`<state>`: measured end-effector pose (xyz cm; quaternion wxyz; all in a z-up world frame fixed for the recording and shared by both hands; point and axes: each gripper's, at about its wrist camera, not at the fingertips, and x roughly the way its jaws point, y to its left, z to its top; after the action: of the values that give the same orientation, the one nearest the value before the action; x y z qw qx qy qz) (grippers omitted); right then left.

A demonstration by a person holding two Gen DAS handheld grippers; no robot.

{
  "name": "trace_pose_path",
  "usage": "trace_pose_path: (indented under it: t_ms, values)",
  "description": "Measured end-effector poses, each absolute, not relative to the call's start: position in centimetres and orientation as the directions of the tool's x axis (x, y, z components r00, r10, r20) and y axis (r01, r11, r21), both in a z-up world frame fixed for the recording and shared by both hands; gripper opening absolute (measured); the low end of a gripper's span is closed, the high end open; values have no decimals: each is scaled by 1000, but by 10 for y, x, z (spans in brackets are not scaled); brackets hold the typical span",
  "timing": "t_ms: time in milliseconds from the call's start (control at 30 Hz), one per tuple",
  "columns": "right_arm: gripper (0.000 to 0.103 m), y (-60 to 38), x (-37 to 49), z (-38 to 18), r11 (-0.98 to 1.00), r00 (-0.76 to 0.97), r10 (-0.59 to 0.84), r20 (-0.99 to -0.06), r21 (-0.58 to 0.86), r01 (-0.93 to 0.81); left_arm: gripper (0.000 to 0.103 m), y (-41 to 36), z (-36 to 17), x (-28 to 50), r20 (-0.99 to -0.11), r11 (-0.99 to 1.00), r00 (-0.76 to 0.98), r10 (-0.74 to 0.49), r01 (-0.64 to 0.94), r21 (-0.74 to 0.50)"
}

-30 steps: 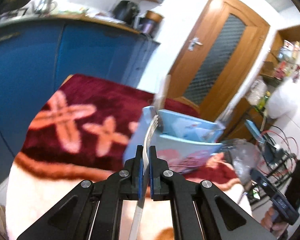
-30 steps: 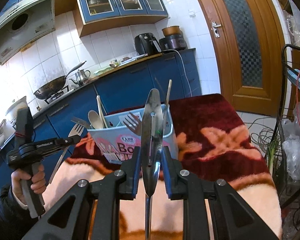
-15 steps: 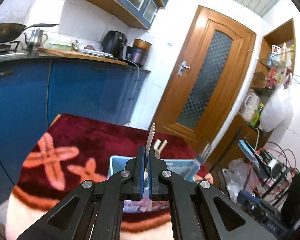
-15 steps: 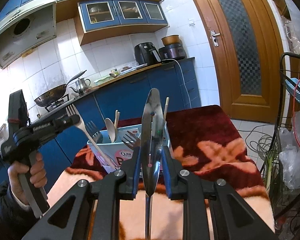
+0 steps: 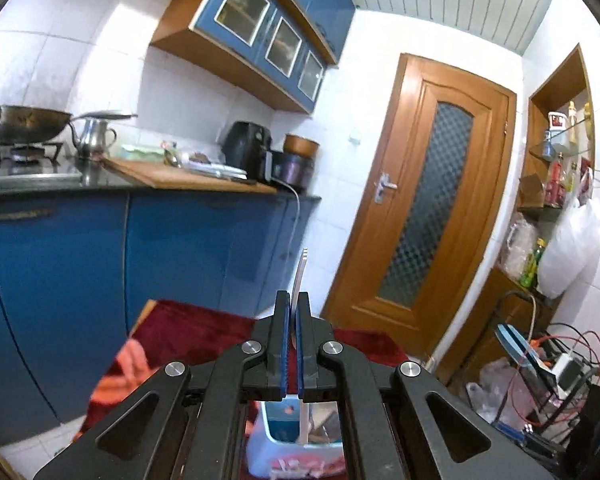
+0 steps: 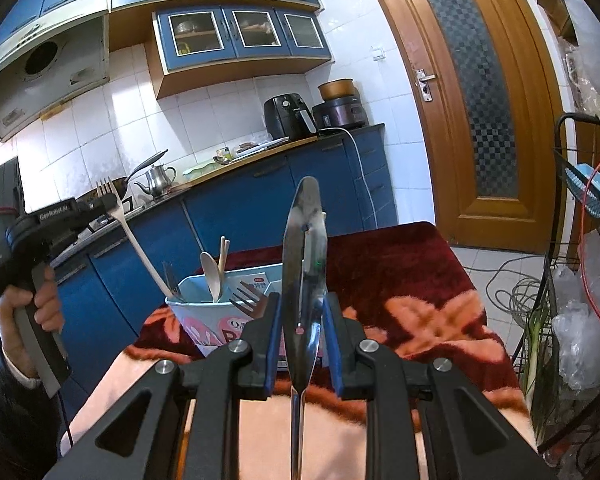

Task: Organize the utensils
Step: 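Drop the plastic fork into the caddy with the left tool while the right tool lowers the knife in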

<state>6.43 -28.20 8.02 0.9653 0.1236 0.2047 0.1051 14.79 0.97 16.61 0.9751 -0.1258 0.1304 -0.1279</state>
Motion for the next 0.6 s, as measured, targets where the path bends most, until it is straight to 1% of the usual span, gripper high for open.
trace_pose_path:
  t_ms: [100, 167, 367, 467, 600]
  values:
    - [23, -281, 67, 86, 951, 900, 246, -359, 268, -153, 2, 8, 168, 149, -192, 954, 953, -236, 190, -233]
    - [23, -280, 69, 90, 954, 907, 239, -348, 256, -153, 2, 3, 165, 152, -188, 963, 958, -217, 178, -203]
    - [23, -270, 83, 108, 971, 939, 200, -280, 185, -152, 2, -7, 139, 167, -237, 964, 944, -230, 188, -189]
    - [23, -263, 97, 116, 977, 956, 181, -229, 149, -150, 2, -11, 123, 175, -264, 964, 936, -235, 190, -184]
    - [23, -252, 119, 122, 982, 972, 171, -164, 109, -154, 2, -16, 111, 180, -273, 965, 933, -236, 193, -177]
